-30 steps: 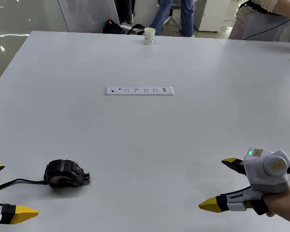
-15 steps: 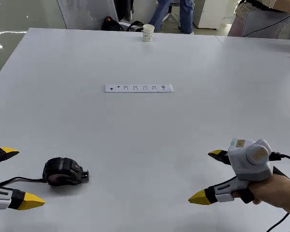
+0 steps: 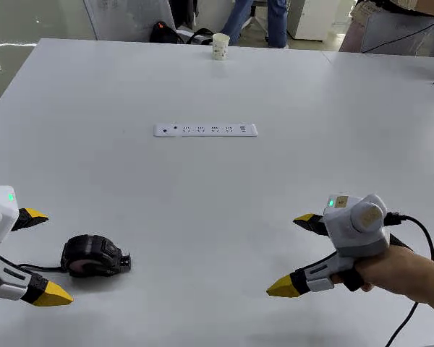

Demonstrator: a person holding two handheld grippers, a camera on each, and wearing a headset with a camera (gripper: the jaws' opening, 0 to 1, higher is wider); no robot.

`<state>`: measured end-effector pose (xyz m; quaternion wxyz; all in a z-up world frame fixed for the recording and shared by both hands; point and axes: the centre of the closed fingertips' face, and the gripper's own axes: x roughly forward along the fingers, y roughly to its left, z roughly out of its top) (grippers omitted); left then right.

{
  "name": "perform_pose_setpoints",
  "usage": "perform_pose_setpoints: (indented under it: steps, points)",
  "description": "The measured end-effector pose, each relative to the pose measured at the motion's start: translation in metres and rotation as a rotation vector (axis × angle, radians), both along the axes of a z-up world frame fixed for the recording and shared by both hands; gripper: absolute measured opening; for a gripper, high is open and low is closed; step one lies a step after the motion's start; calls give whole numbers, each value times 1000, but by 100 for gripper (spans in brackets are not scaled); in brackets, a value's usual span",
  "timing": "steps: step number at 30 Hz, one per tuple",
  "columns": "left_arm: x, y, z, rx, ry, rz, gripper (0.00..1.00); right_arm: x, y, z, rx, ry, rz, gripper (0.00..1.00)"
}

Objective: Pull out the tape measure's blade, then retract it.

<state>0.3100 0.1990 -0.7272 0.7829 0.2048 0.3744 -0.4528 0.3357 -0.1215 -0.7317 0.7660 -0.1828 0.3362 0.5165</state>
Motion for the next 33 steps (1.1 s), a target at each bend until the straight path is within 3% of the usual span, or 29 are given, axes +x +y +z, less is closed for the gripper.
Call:
perform_pose_setpoints:
  steps: [10,13,17,25,33]
  points:
    - [9,-7,3,47,16,-85,99,6,28,16,9,-18,71,99]
    - [10,-6,-1,92,9,-128,99,8,35,18,6,-24,90,99]
    - [13,-10,-2,118,-14,-171,99,9,45,20,9,-40,130,99]
    - [18,-21,-8,156,-16,-226,95,11,66,12,7,-36,178,99]
    - [19,-23,-25,210,7,-269,90,20,93,6,34,-33,200,99]
